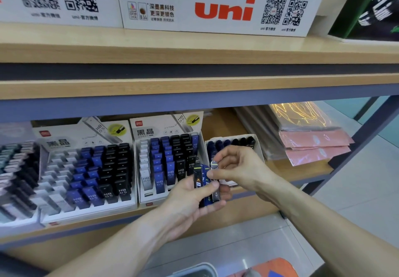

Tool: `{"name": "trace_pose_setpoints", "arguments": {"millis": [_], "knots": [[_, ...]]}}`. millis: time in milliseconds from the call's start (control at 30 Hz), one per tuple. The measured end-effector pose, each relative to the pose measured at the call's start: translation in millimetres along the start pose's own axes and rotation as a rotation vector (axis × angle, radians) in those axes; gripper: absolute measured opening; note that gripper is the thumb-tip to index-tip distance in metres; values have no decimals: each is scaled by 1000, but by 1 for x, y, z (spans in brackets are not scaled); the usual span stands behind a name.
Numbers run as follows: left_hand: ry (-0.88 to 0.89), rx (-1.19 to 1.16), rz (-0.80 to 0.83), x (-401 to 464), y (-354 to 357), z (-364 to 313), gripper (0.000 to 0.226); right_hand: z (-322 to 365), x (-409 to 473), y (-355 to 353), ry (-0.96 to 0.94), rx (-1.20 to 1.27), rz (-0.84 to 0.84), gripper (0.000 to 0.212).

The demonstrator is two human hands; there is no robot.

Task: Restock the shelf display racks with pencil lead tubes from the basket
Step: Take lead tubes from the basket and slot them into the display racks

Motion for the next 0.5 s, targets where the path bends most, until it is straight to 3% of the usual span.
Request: {"name": "trace_pose_setpoints", "arguments": {"millis": [200,400,500], "knots": [[-14,-65,-43,3,-5,0,25,0,1,-10,21,189,41,28],[-14,-31,-87,5,-6,4,25,-2,-2,-12,-65,179,51,32],[-25,-46,-98,7,-3,3,22,3,-1,-23,-106,194,-53,24]]}}
Point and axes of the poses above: each hand's wrist, its own x-axis towards the middle knuckle, its own y-axis out of the palm, z = x × y, the point moved 3 cm from there along x, towards the middle knuckle, and after that the axes turned 9 degrees about x, right-handed, at the moved point
